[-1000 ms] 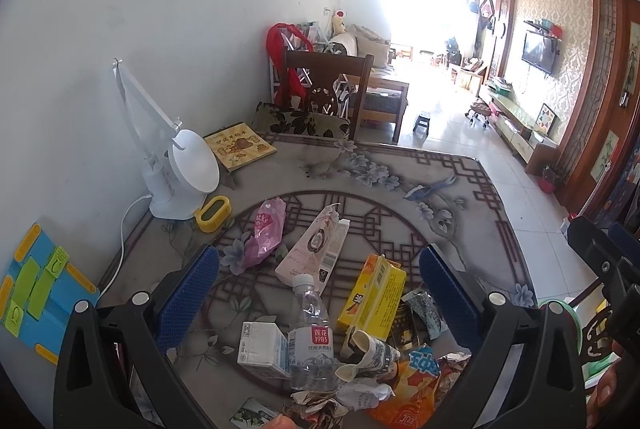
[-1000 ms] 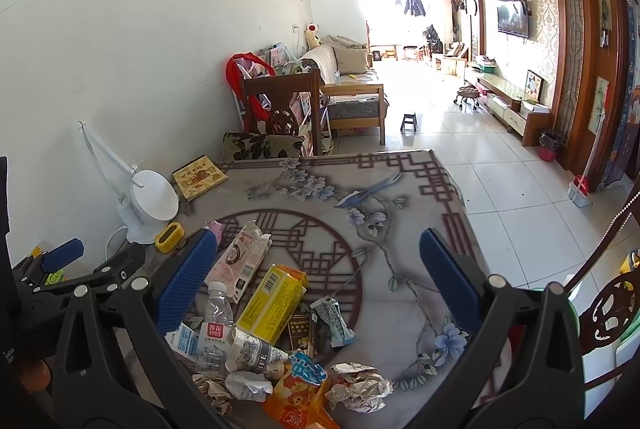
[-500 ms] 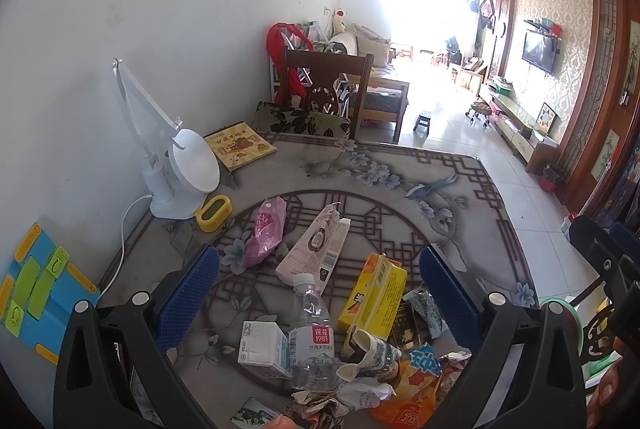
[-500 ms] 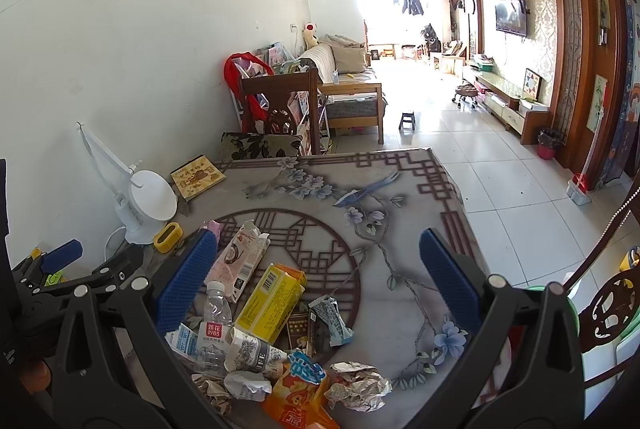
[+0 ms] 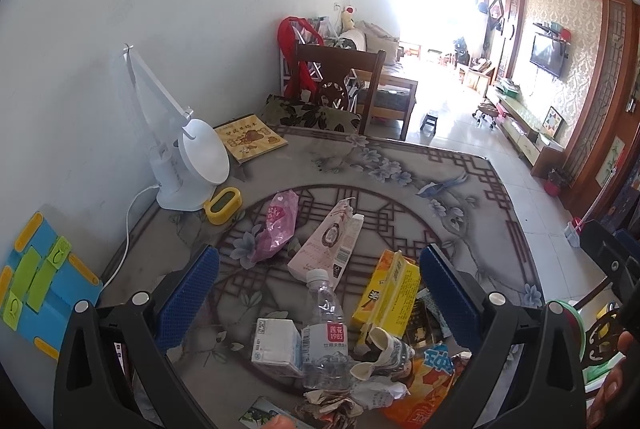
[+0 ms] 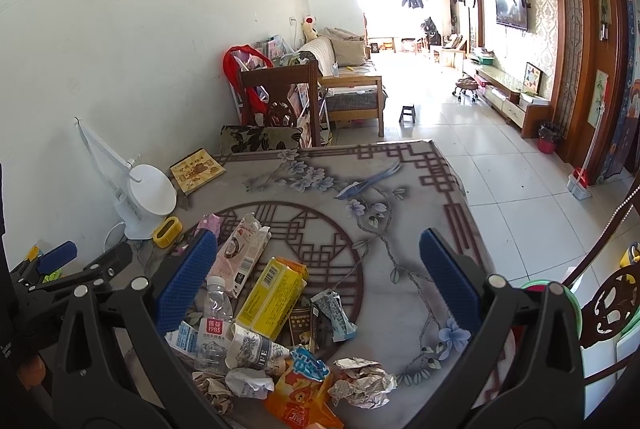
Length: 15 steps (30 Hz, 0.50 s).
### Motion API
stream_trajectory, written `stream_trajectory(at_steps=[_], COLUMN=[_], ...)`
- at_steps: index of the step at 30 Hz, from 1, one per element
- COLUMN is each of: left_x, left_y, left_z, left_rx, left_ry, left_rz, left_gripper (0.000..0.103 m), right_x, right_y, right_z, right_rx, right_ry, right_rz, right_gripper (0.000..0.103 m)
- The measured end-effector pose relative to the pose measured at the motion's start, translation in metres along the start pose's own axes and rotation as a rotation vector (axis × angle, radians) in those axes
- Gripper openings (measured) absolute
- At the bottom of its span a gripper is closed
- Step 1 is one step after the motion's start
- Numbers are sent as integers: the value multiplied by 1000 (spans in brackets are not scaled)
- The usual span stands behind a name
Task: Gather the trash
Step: 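Grasp the clear water bottle with the right tool while the left tool grasps the white tissue box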
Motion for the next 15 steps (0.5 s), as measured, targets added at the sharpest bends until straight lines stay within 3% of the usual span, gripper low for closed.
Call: stream_trajectory(at_steps=[5, 10, 12, 15], left_x=[31, 55, 60, 59], left_y=[-10, -61, -81, -97], left_z=[22, 66, 88, 112], left_rx=[26, 206, 287, 349], left_ry=[14, -61, -54, -82], left_rz=[17, -7, -13, -8], left_gripper=[96, 95, 95, 94], right_x=[1, -2, -2, 2], right_y=[-10, -30, -39, -48], right_z=[21, 56, 72, 88], right_rx=[52, 151, 201, 257], right_ry=[-9, -20, -10, 7], right_rz=[13, 43, 71, 94], right_gripper=[100, 100, 100, 100])
Point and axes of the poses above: each gripper's, at about its wrist camera, not at the fingertips, and z roughly the way its jaws point, x to its left, y to its top, the point moved 9 cm from there along z, roughly the way its jaws point, and after that the axes turned 8 degrees about x, right-handed, at the moved point
